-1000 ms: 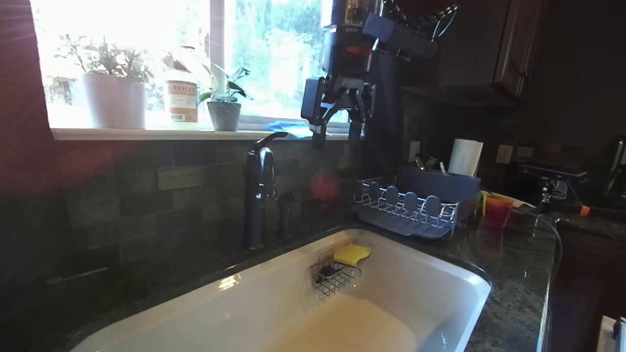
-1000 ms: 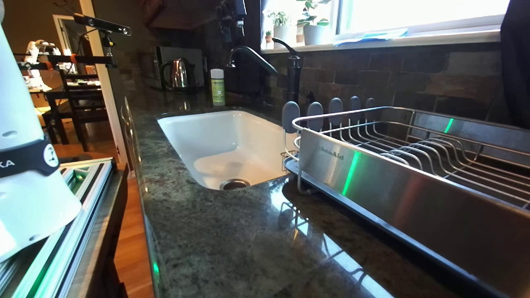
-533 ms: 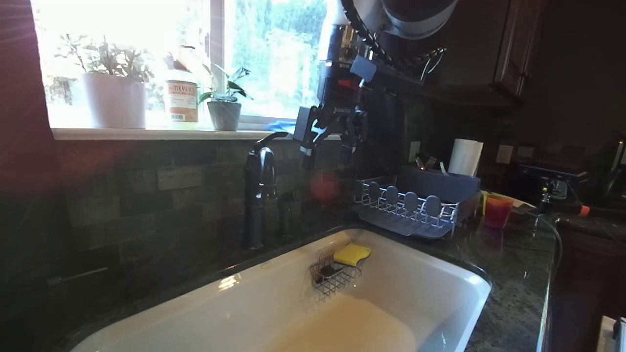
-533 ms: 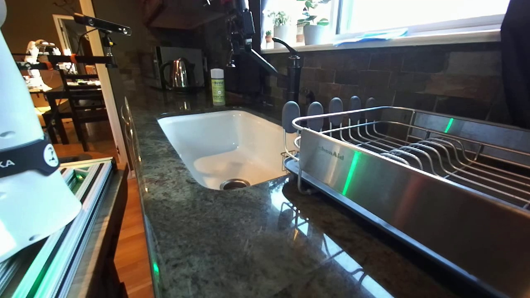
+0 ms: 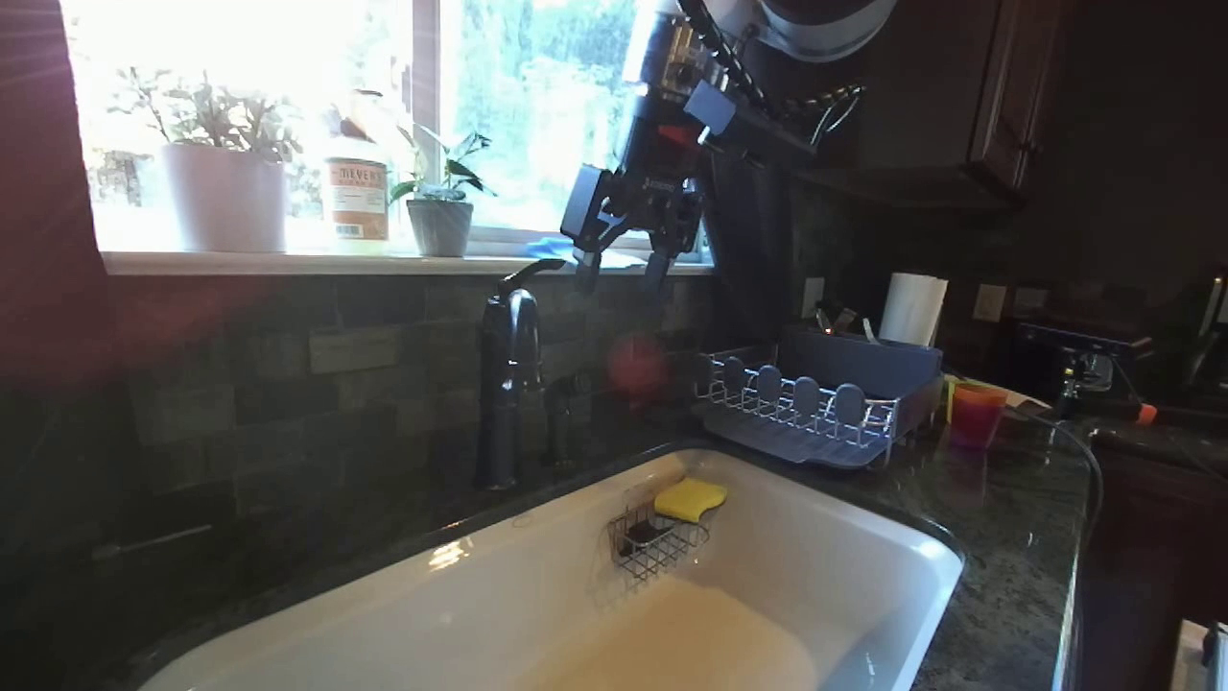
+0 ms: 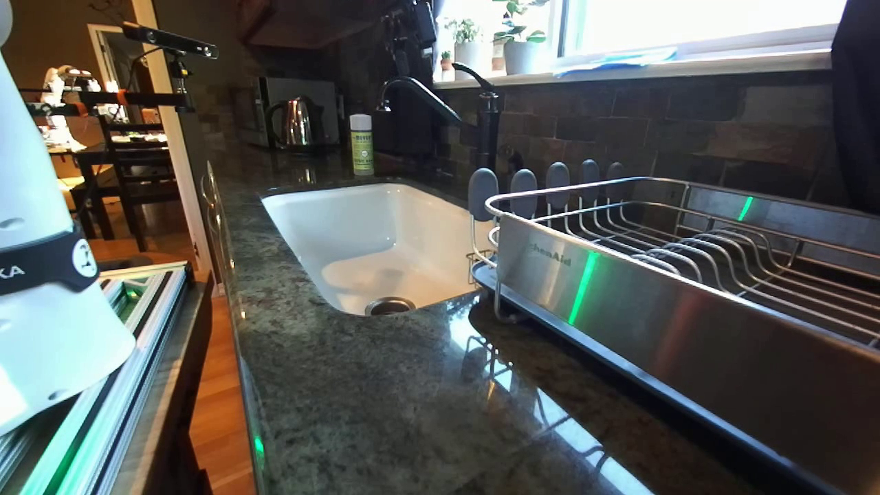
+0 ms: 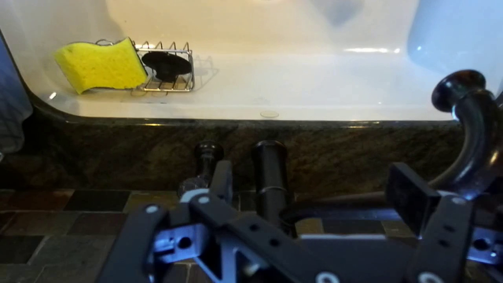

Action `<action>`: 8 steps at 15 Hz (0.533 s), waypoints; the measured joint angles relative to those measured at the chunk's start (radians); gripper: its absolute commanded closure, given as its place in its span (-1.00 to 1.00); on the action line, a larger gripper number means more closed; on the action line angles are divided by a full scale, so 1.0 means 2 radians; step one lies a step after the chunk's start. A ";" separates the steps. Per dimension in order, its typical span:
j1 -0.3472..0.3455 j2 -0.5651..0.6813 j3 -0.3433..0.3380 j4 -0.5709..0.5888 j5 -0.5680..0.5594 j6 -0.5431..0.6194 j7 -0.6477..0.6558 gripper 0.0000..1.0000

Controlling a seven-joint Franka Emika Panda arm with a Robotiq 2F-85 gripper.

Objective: Move the faucet to the left then push the faucet handle upwards.

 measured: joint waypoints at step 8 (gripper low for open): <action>-0.017 0.017 -0.005 0.012 -0.024 0.090 -0.008 -0.28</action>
